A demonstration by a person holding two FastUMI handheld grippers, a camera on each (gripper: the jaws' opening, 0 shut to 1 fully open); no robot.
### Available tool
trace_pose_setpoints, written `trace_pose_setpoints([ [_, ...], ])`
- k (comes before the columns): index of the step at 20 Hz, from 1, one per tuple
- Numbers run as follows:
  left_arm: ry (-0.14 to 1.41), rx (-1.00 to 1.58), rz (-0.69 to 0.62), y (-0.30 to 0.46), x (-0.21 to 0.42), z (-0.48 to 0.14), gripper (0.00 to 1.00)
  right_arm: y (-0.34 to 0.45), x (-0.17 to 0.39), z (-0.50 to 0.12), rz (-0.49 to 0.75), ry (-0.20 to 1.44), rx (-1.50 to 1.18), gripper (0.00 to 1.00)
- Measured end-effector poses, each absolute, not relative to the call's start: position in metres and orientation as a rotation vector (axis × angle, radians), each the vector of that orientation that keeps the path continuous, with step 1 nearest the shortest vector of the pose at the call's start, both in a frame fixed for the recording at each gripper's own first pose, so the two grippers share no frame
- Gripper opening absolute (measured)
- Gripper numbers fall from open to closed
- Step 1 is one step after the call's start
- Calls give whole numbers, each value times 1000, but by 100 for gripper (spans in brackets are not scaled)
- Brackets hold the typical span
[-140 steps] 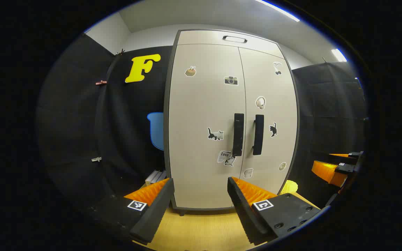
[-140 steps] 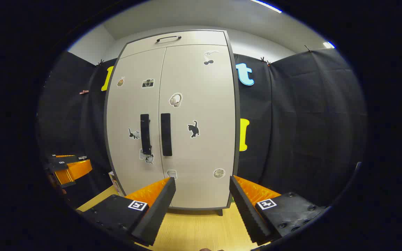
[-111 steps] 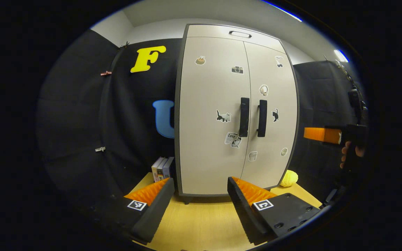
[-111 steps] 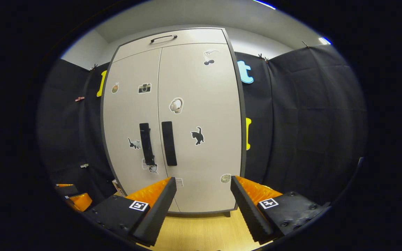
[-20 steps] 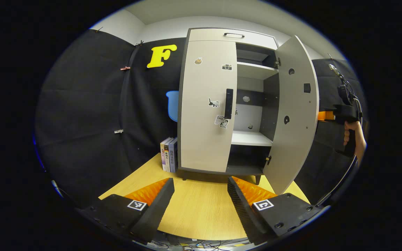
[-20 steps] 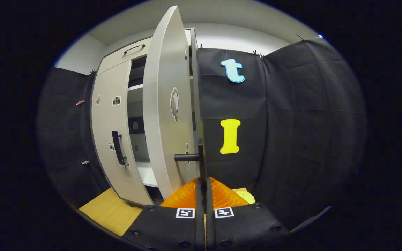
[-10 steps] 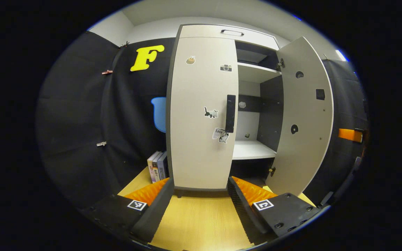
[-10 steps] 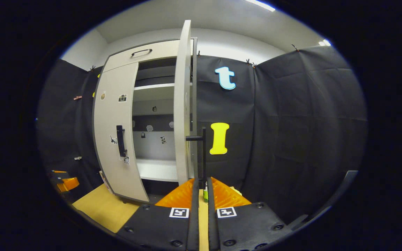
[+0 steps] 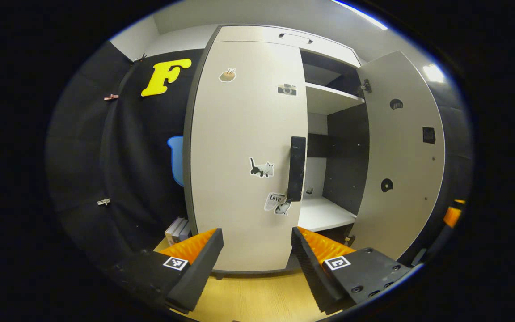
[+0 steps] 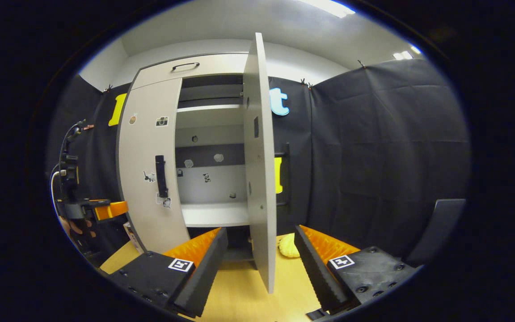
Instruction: Open the right door of the double-door shoe cabinet with the right hand, and open the left door with the left hand.
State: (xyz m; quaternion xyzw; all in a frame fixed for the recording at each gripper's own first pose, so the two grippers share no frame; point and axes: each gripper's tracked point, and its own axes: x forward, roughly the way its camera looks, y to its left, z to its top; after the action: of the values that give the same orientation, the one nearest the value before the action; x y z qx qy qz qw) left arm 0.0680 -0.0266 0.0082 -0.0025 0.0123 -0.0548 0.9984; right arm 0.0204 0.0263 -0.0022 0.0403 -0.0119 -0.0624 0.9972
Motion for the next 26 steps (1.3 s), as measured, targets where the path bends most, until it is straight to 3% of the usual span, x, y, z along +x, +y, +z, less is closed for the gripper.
trace_pose_setpoints([
  [12,-10,10,-105,-92,168,55,94,92,55,-56,160,111,79,98],
  [18,30,26,-52,-103,204,46,72,94,77,-63,238,118,85,99],
  [23,40,-36,-41,-108,212,48,38,100,83,-67,312,114,66,99],
  [26,28,-11,-31,-109,212,49,35,102,83,-72,350,131,71,98],
])
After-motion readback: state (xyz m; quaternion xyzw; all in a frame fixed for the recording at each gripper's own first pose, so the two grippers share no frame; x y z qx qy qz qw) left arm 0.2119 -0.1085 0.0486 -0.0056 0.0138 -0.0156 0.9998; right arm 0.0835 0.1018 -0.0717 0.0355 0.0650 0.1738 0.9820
